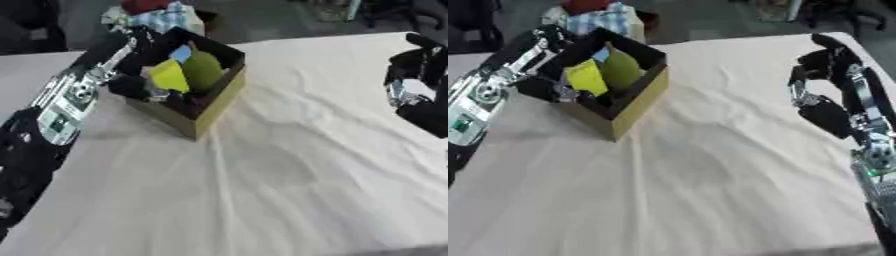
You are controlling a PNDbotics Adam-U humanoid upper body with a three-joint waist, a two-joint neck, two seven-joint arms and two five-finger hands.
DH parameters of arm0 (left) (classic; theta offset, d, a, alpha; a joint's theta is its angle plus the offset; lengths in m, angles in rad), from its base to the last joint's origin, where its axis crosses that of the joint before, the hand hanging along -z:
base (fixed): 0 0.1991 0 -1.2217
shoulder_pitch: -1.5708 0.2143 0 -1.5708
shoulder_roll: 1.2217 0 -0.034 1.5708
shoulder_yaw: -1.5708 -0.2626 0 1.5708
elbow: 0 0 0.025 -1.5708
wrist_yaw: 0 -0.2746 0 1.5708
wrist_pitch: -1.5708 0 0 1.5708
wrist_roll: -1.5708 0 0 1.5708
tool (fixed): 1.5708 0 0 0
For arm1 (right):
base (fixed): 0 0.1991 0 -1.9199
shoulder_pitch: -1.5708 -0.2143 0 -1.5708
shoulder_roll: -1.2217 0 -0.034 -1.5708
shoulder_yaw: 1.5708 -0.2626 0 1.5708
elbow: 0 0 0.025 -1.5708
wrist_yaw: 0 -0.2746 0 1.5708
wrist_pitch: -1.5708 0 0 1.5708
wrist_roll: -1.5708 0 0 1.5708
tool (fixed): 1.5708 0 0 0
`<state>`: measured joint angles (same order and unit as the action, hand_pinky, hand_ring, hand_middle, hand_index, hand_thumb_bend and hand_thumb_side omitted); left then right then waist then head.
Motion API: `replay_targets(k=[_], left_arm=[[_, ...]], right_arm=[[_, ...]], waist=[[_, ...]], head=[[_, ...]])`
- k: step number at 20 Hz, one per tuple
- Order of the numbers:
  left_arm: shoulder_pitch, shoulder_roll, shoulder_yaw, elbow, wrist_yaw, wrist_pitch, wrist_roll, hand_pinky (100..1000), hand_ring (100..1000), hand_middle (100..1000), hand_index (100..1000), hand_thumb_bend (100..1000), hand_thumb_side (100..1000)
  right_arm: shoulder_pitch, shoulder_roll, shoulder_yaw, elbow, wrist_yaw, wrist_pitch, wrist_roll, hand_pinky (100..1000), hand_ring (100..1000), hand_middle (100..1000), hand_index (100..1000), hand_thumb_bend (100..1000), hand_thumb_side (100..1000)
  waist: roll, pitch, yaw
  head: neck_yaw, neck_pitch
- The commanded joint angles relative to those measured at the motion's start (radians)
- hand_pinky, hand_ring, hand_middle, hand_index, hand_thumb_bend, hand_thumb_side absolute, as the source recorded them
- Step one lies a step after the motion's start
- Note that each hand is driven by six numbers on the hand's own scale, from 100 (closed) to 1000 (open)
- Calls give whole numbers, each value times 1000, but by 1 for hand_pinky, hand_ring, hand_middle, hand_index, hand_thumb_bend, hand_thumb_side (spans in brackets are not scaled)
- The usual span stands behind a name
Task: Pick up objects on the table and place them in the box.
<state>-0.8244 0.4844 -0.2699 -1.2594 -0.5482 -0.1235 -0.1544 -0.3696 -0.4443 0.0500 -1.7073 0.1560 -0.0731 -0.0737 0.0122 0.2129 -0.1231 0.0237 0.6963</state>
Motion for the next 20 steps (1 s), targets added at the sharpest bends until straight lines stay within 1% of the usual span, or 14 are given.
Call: replay_targets(k=[1,3,4,7,8,9,12,14,16,18,20], left_arm=[[9,56,32,-83,52,27,2,741,771,785,855,856,652],[37,69,56,-123,116,50,22,718,755,762,845,756,635],[54,76,71,-147,162,60,37,705,747,751,839,703,611],[113,103,119,-232,310,77,95,684,738,739,825,630,583],[138,111,139,-262,361,80,120,672,733,731,815,585,578],[166,119,158,-293,413,82,145,665,730,728,808,561,575],[258,124,214,-371,550,74,213,646,727,721,795,477,553],[327,114,247,-408,628,59,238,644,731,724,795,462,565],[392,92,276,-434,698,46,250,644,735,728,799,469,561],[453,59,303,-453,762,34,254,643,736,729,799,469,565],[505,24,328,-466,803,24,261,641,735,729,798,470,576]], right_arm=[[-11,-18,-10,-8,-4,-3,-2,717,710,664,919,100,330],[-10,-17,-10,-8,-5,-3,-4,717,710,664,919,100,334],[-10,-17,-10,-8,-6,-3,-4,717,711,664,919,100,334],[-8,-15,-11,-8,-7,-4,-6,718,711,665,920,100,335],[-7,-14,-13,-8,-8,-4,-8,718,712,667,920,100,335],[-5,-12,-15,-8,-8,-5,-12,717,712,668,920,100,335],[5,6,-24,-6,-14,-10,-29,714,711,672,914,100,333],[16,24,-29,-7,-24,-16,-48,710,713,679,909,100,331],[27,39,-31,-7,-37,-25,-73,708,725,695,901,100,338],[42,53,-35,-7,-54,-34,-101,706,731,703,889,100,338],[57,74,-40,-7,-76,-43,-140,702,736,709,871,100,326]], waist=[[-11,-25,2],[-11,-24,6],[-11,-24,9],[-12,-22,16],[-12,-21,20],[-12,-21,23],[-10,-17,34],[-9,-14,42],[-7,-11,49],[-5,-9,57],[-3,-8,63]], head=[[-6,-6],[-8,-7],[-9,-8],[-9,-9],[-9,-9],[-9,-9],[-9,-10],[-4,-10],[1,-10],[5,-10],[13,-10]])
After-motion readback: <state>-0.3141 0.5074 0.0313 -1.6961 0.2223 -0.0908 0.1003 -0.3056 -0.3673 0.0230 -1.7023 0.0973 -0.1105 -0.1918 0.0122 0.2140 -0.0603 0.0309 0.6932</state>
